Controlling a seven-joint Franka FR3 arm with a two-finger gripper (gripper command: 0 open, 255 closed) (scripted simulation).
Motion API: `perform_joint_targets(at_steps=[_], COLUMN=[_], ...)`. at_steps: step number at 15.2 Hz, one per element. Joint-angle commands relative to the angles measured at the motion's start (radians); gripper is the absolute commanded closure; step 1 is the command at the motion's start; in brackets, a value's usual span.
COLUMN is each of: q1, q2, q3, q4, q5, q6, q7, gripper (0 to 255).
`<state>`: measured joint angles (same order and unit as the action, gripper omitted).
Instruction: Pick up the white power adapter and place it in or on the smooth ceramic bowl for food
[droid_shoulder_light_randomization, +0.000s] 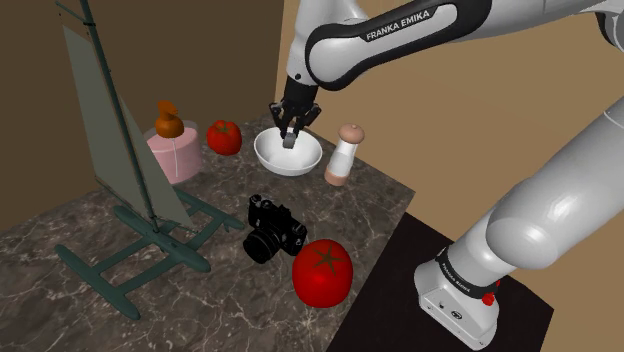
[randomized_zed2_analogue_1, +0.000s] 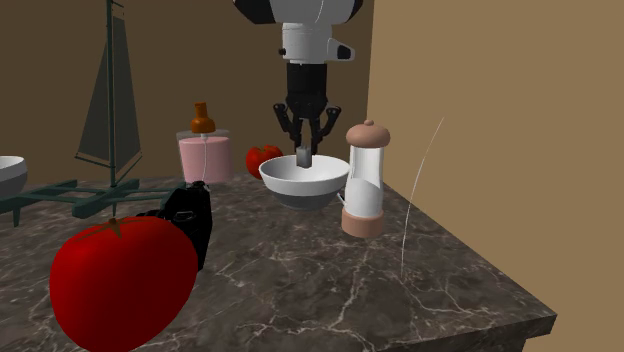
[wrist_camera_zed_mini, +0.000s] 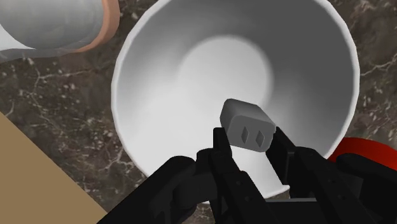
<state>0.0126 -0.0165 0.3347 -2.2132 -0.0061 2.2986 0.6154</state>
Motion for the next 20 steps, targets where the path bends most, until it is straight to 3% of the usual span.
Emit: perform_joint_targets(at_steps=[1, 2, 3, 8, 12, 20], q1=[0.0, 0.0, 0.0, 0.0, -0.001, -0.001], q2=[0.0, 0.0, 0.0, 0.0, -0.072, -0.072], q3=[0.0, 0.0, 0.0, 0.0, -0.004, -0.005], q4=[0.0, 0.0, 0.0, 0.0, 0.055, 0.055], q5=[0.0, 0.0, 0.0, 0.0, 0.029, 0.029], q6=[0.0, 0.0, 0.0, 0.0, -0.123, -0.123], q7=[0.0, 0.0, 0.0, 0.0, -0.021, -0.021], gripper=[255, 255, 0, 0, 0, 0])
